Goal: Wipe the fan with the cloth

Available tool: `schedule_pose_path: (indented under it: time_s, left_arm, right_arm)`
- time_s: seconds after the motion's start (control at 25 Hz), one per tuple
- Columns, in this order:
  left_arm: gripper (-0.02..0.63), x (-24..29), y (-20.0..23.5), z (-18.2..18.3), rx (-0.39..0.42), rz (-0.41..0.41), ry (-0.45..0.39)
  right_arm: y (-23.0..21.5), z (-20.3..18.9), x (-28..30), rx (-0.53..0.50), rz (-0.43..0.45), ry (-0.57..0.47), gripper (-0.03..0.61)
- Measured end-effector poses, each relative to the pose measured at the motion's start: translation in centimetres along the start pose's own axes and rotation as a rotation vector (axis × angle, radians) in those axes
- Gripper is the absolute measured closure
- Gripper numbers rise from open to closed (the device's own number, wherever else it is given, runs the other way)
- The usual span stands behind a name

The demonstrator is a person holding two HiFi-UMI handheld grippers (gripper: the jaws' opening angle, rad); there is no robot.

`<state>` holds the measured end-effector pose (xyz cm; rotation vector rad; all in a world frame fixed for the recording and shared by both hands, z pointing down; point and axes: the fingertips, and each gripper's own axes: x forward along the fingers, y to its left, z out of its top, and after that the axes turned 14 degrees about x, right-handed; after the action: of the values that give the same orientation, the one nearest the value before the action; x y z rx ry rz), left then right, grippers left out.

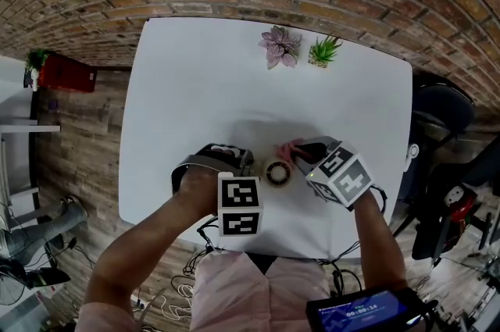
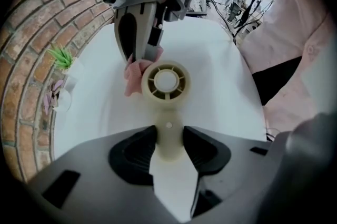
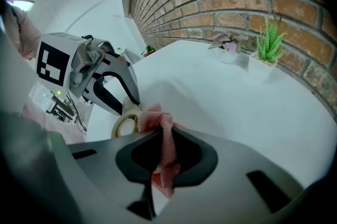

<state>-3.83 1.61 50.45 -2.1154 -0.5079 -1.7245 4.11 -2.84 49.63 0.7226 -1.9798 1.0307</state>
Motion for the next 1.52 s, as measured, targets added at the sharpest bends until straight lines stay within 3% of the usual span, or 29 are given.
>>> schedule_pose_path:
  time_s: [0.72,1.52]
  left_arm:
    - [0.437,0.6,-0.3,0.1,0.245,0.018,0.126]
    - [0.437,0.9,-0.8,0.2,0.415,0.06,0.235]
  right_arm:
    - [1.7,-0.8,0.6,-0.048,0.078,0.035,0.543]
    - [3.3,-0.5,1.8,-0.065,0.118,0.048,0.543]
